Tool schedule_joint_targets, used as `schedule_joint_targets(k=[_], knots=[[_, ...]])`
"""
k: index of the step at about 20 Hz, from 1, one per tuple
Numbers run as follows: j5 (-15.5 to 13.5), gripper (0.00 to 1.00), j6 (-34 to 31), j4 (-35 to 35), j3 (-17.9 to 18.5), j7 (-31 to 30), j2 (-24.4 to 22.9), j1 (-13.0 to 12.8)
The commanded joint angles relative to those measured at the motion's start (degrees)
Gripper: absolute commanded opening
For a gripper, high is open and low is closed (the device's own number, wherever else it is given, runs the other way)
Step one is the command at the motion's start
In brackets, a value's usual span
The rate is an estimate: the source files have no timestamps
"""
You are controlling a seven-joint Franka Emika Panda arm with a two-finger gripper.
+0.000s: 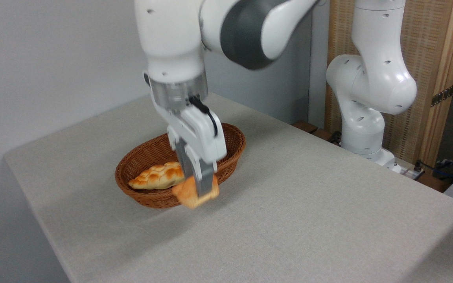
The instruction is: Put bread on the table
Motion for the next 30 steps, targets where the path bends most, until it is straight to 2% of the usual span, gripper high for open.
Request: schedule_joint_targets(k=[1,3,4,6,10,13,16,18,20,21,22,24,25,28,30], knots=[[-0.1,0.57,4.8,1.0,1.5,0.0,4.4,-0.7],[-0.1,0.76,6.0,1.0,1.5,0.0,5.4,-0.7],[0.0,0.79,6.4,1.0,1.5,0.2,5.6,-0.7],[0.0,1.0,6.6,1.0,1.5,0.3,6.0,-0.7],[0.4,1.0,6.6,1.0,1.5,0.4,6.3,-0.7],[3.3,1.0,6.7,1.2,1.5,0.4,6.3,-0.7],[3.4,1.0,6.6,1.6,1.5,0.0,6.1,-0.7],[3.0,1.0,5.6,5.0,1.5,-0.7,5.7,-0.7],[2.7,1.0,2.7,6.7,0.7,-4.3,3.6,-0.2],[2.6,1.0,1.1,6.9,-0.2,-6.4,2.4,0.5],[2.4,1.0,0.1,7.1,-3.3,-8.2,1.3,2.2],[2.4,1.0,-1.6,7.3,-12.2,-13.4,-0.1,9.1],[2.4,1.0,-2.8,7.9,-15.3,-15.9,-0.4,10.8],[3.1,1.0,-11.0,13.2,-17.3,-18.9,0.2,10.8],[3.1,1.0,-11.8,13.6,-17.7,-18.9,0.1,10.1]])
